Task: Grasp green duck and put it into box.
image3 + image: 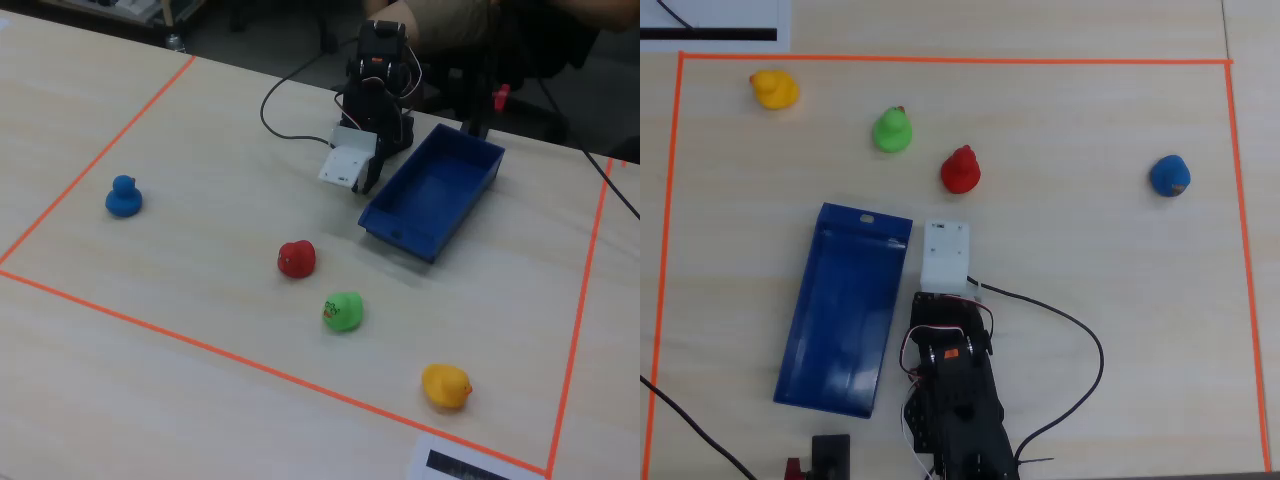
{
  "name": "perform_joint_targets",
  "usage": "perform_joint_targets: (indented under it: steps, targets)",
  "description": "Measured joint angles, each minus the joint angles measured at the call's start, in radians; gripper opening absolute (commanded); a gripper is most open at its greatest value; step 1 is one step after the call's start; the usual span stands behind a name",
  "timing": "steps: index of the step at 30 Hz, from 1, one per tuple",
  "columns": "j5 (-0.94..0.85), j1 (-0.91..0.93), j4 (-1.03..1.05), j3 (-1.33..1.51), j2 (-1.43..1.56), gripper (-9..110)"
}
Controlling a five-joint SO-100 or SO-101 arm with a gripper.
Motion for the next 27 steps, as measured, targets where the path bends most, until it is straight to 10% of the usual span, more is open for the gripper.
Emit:
perform_joint_targets:
  steps: [27]
  targets:
    - [0.000,0.037,0.000,0.000,0.000,4]
